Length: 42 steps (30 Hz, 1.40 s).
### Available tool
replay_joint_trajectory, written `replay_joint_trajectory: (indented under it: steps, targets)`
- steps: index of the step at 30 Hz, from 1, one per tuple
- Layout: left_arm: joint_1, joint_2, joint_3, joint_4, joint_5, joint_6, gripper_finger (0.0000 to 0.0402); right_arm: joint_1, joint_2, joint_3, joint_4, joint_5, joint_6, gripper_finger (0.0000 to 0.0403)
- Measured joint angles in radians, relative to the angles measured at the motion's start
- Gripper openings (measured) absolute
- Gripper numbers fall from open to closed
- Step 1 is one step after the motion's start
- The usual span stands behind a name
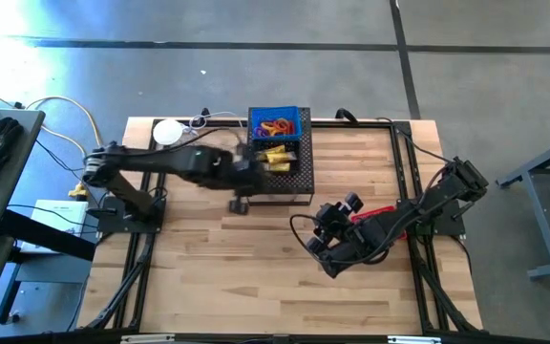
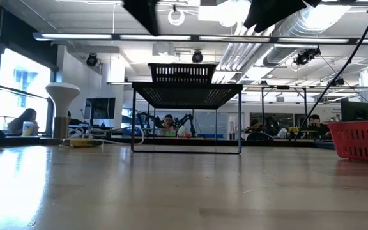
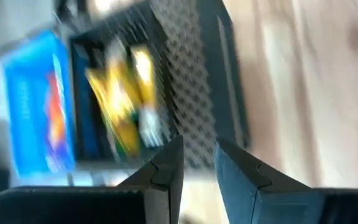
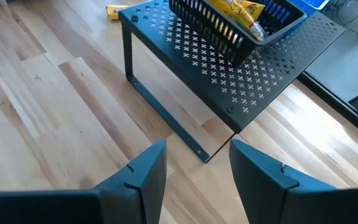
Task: Pick & Place Office Desk Supplies
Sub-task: Put the yellow crayon box into the black bin on the shelf
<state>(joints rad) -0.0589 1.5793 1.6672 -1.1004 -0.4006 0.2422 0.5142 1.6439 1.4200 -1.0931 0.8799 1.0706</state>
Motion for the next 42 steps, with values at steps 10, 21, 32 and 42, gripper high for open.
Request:
replay_joint_trajectory:
  steps: [10, 21, 32, 42]
  targets:
    - [-0.084, -0.107, -0.002, -0.457, 0.049, -0.58, 0.0084, 0.017, 0.0, 0.0, 0.001, 0.011, 0.001, 0.0164]
    - [-0.012, -0.11, -0.002, -0.47, 0.052, -0.565, 0.0084, 0.016, 0.0, 0.0, 0.001, 0.011, 0.0, 0.0164]
    - [0.18, -0.11, -0.055, -0.47, 0.201, -0.662, 0.0152, 0.016, 0.0, 0.0, 0.001, 0.0, -0.001, 0.0164]
    - [0.306, -0.11, -0.321, -0.388, 0.248, -0.605, 0.0194, 0.016, 0.0, 0.0, 0.0, 0.002, -0.002, 0.0164]
